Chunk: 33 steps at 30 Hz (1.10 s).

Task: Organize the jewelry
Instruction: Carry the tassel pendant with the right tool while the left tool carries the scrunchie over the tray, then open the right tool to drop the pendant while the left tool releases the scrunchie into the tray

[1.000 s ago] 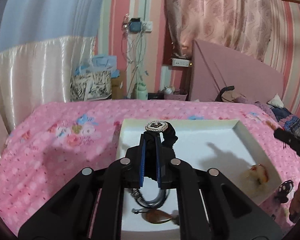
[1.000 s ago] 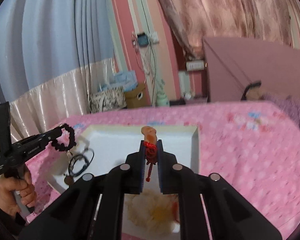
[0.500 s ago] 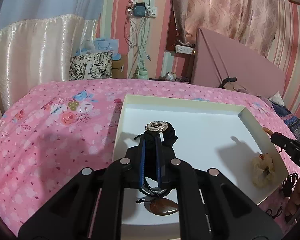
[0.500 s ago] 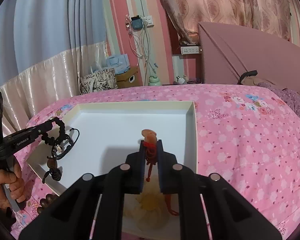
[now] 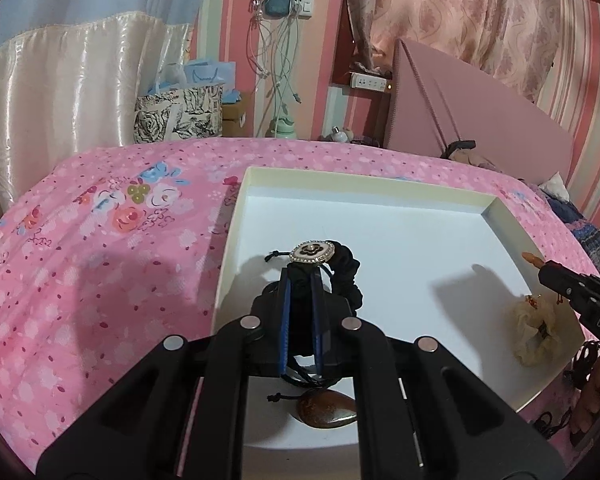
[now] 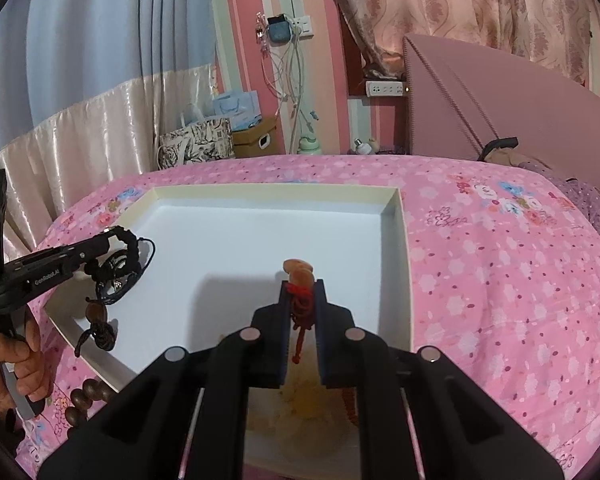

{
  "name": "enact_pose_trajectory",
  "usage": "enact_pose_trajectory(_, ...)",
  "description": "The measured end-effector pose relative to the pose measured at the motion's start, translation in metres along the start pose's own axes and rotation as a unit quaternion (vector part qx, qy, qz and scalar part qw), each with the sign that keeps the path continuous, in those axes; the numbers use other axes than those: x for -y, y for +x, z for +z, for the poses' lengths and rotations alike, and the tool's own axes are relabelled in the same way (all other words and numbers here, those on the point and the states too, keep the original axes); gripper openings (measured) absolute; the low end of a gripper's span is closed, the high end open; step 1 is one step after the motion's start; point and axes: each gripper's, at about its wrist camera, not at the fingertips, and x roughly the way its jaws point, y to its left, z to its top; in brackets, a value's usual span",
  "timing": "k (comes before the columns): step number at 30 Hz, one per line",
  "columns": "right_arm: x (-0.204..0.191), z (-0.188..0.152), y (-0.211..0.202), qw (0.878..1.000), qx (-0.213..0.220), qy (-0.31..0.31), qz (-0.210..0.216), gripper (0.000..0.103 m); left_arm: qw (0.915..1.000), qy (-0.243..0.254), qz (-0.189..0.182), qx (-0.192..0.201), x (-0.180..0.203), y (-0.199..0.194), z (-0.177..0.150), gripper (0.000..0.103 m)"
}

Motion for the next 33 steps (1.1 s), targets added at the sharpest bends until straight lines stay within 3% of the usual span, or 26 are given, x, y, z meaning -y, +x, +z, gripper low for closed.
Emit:
enact_pose_trajectory(14, -0.014, -0.001, 0.009, 1.000, -0.014, -0.022, 0.007, 0.010, 0.9998, 0.003, -0.002, -0.020, 0.004, 0.010, -0.001, 0.007)
enact_pose_trajectory(33, -0.024, -0.002, 0.017, 0.998, -0.032, -0.045, -0.017, 0.012, 0.9991, 0.006, 0.006, -0.042, 0.011, 0.023, -0.001, 0.009)
